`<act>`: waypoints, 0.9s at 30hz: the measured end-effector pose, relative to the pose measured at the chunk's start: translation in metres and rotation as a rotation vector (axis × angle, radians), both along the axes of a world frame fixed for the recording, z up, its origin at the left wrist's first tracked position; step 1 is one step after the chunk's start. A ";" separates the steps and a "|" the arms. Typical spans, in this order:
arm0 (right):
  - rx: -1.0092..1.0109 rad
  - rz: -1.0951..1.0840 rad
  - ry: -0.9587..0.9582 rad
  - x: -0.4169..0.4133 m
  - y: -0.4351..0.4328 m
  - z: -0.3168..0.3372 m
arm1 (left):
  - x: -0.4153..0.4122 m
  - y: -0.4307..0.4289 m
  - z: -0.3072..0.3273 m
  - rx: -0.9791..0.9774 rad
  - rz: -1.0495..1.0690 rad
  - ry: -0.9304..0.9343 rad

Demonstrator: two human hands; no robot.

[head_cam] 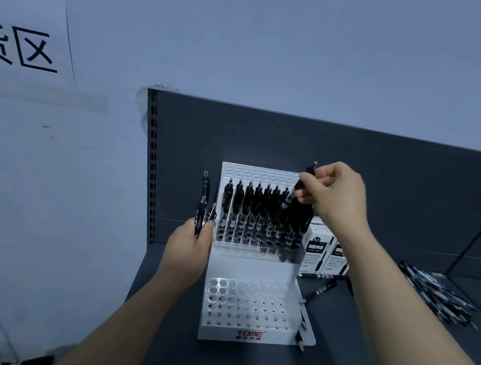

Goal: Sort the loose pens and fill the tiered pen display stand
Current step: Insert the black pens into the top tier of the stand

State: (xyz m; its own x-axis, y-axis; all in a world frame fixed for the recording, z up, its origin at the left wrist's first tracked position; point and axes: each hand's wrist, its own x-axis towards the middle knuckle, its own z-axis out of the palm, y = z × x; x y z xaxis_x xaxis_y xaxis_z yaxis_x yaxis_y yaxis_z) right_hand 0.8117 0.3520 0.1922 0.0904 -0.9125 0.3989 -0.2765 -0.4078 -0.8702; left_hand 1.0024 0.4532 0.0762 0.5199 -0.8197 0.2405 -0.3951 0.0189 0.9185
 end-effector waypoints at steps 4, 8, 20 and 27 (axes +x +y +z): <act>-0.008 0.002 0.073 0.012 0.000 -0.002 | 0.003 -0.003 -0.005 0.028 -0.001 0.057; 0.001 0.041 0.131 0.022 0.002 -0.011 | 0.005 -0.003 -0.007 0.042 -0.017 0.031; -0.042 -0.055 0.595 0.040 -0.003 -0.036 | 0.011 -0.003 -0.006 -0.116 -0.076 0.186; -0.039 -0.083 0.702 0.039 -0.001 -0.028 | 0.007 0.003 0.001 -0.151 -0.143 0.167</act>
